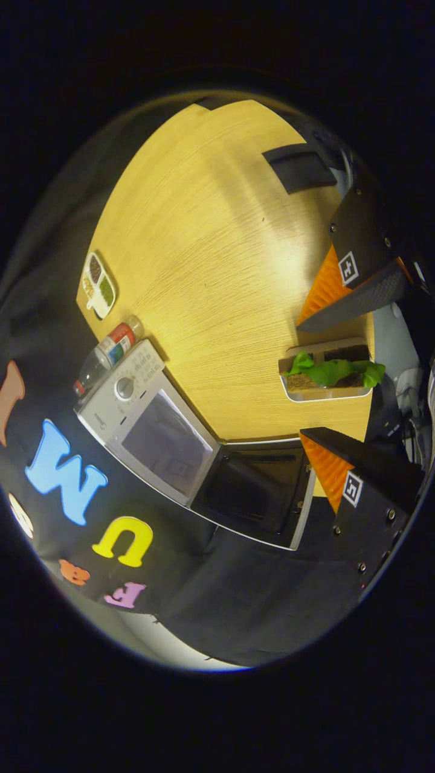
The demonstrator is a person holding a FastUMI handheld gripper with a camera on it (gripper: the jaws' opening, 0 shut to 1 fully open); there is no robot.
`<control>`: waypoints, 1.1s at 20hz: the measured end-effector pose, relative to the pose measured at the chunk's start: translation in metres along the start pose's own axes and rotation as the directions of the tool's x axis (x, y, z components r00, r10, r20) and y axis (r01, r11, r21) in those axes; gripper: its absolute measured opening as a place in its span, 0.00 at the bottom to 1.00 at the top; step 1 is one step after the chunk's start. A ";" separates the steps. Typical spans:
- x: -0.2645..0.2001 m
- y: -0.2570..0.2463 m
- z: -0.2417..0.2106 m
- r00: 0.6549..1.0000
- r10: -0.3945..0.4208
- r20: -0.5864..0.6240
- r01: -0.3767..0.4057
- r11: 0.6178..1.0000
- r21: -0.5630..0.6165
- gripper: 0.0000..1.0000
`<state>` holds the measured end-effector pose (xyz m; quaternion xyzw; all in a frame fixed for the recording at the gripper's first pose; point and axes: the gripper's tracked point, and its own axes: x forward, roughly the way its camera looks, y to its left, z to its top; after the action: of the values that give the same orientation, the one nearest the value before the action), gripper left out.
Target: Open the microwave, put the food inside, and close the microwave door.
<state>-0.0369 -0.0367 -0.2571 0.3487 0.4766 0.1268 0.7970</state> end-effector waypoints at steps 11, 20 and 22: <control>0.021 -0.006 -0.029 0.994 0.039 -0.105 -0.028 0.995 0.098 0.71; 0.010 0.007 -0.026 0.995 0.027 -0.100 -0.021 0.998 0.063 0.30; 0.006 0.018 -0.016 0.996 0.047 -0.081 -0.042 0.997 0.061 0.30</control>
<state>-0.0455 -0.0135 -0.2540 0.3771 0.5048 0.1448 0.7629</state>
